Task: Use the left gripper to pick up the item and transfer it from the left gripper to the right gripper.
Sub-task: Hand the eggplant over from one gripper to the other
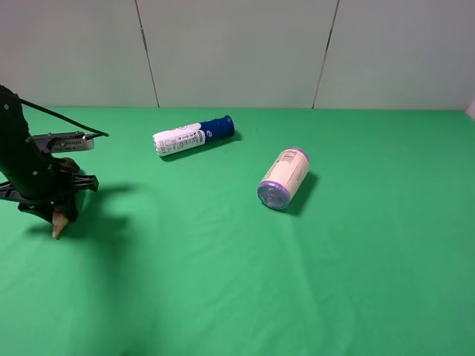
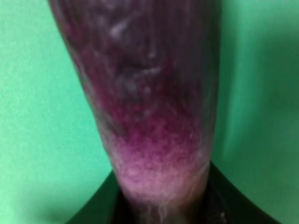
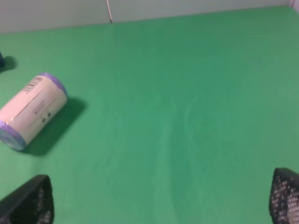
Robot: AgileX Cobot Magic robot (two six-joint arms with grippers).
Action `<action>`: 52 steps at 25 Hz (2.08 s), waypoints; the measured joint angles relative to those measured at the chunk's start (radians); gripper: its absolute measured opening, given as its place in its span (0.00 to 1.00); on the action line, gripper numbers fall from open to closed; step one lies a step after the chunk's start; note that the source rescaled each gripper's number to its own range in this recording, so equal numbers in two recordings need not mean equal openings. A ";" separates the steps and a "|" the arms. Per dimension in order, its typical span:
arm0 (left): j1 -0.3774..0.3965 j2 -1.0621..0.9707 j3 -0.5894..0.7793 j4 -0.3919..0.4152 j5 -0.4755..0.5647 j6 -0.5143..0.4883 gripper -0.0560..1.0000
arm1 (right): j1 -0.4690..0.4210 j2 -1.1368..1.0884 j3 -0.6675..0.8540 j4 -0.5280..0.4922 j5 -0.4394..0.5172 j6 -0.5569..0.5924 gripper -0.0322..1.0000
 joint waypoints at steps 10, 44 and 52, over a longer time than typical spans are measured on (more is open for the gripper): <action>0.000 0.004 -0.015 0.001 0.026 -0.006 0.05 | 0.000 0.000 0.000 0.000 0.000 0.000 1.00; 0.000 -0.427 -0.084 0.003 0.489 0.159 0.05 | 0.000 0.000 0.000 0.000 0.000 0.000 1.00; 0.000 -0.427 -0.092 -0.088 0.528 0.303 0.05 | 0.000 0.000 0.000 0.006 0.000 0.000 1.00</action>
